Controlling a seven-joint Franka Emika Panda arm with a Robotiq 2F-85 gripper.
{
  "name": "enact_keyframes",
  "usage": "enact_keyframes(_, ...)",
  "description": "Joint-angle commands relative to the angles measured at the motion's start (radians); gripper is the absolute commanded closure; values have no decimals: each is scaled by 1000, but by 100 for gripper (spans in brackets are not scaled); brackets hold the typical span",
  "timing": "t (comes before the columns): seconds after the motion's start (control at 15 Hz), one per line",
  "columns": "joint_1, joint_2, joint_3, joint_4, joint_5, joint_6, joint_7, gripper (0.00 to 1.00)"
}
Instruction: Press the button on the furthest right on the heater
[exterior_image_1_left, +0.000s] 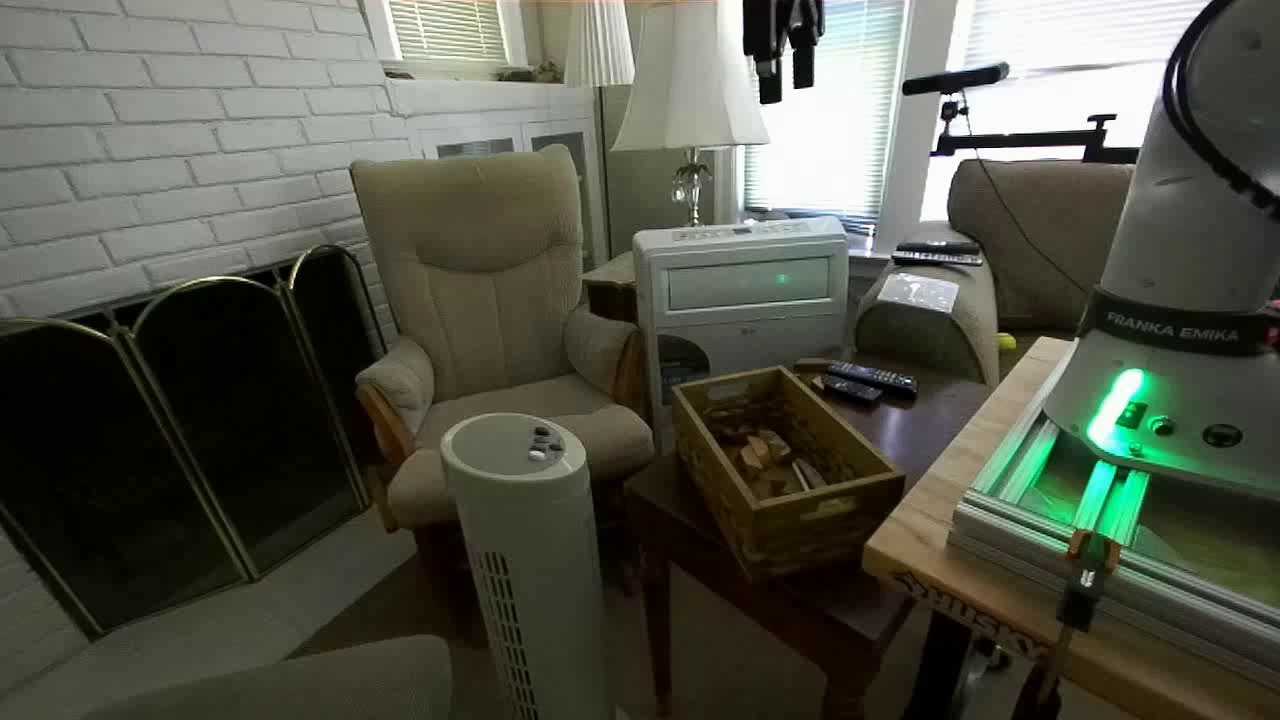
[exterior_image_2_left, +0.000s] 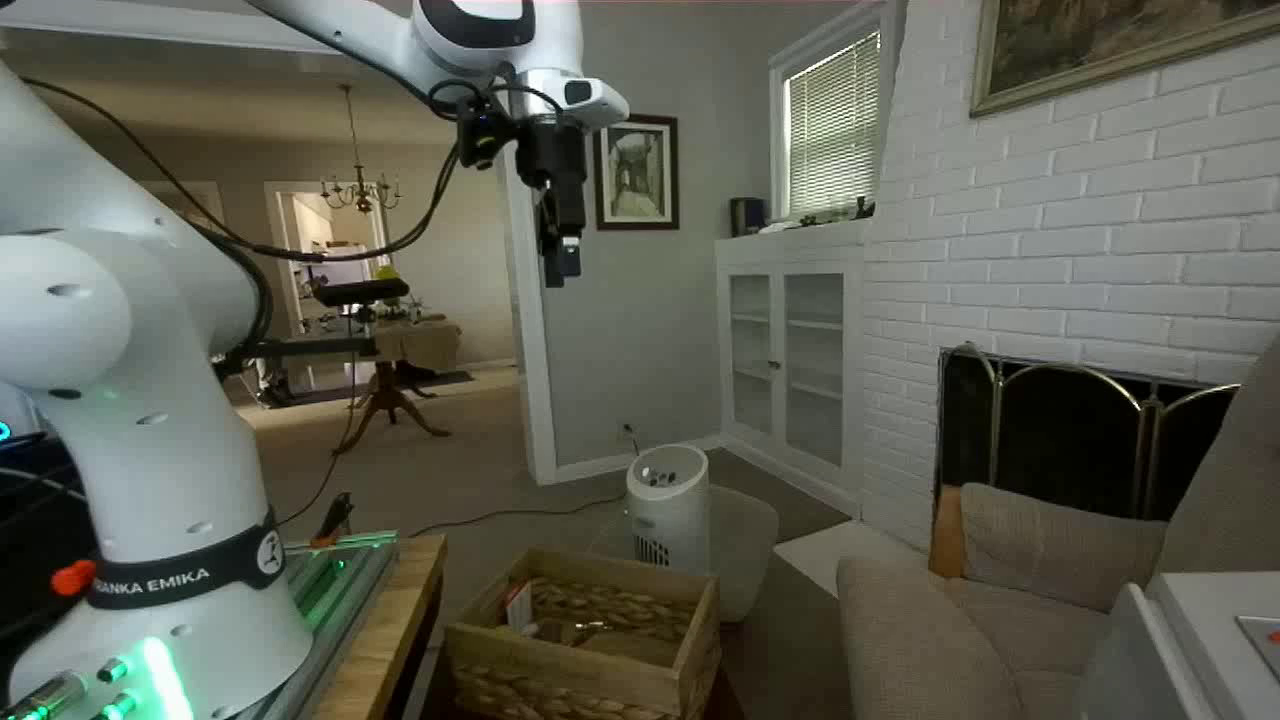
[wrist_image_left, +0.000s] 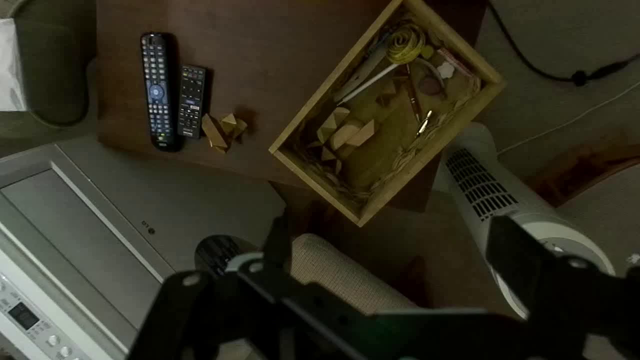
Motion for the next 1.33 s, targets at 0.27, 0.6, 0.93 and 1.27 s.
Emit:
enact_keyframes(0.27,13,3,-11,2,-7,-2,6,0)
enact_keyframes(0.6,15,68,2,20,-15,93,3,1)
enact_keyframes(0.93,21,199,41,60,-60,310,6,0)
enact_keyframes(1.27,29,353,67,125,-118,502,2,0)
